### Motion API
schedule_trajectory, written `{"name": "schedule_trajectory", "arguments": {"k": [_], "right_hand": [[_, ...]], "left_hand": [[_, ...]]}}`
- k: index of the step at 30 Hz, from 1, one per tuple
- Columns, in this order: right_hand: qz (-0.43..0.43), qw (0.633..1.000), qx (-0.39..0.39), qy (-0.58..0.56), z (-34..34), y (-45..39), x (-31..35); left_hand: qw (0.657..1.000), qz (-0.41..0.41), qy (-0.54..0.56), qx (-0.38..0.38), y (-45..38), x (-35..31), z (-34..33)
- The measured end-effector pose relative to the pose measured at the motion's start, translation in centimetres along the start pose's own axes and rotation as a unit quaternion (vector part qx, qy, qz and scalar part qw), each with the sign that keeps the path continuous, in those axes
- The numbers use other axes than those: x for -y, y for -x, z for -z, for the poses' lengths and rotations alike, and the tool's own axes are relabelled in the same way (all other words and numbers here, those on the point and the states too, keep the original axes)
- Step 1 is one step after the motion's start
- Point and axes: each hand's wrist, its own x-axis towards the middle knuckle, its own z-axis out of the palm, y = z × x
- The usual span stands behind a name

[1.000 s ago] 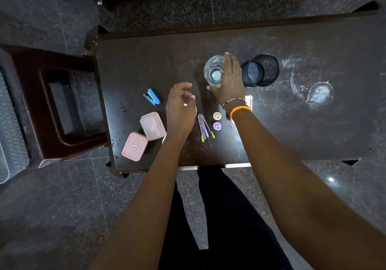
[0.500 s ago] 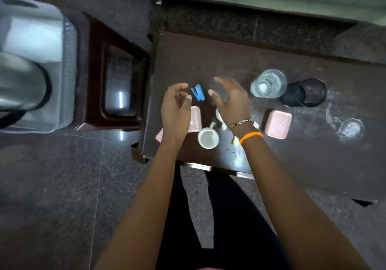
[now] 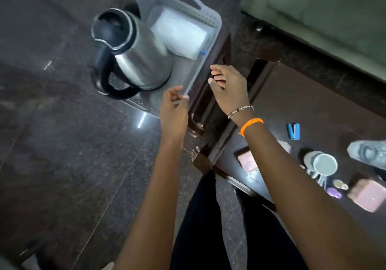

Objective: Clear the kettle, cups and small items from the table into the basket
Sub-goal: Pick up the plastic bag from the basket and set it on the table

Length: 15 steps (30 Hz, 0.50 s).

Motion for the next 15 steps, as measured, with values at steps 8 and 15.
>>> {"name": "schedule_trajectory", "arguments": {"k": [8, 15], "right_hand": [[0.068, 0.936, 0.136, 0.318, -8.1, -8.1, 1.1], [0.002, 0.820, 0.232, 0.523, -10.5, -12.9, -0.6]], "left_hand": [[0.998, 0.049, -0.027, 0.031, -5.7, 0.2, 3.6], [0.995, 0.062, -0.045, 0.064, -8.1, 0.7, 4.5]]}}
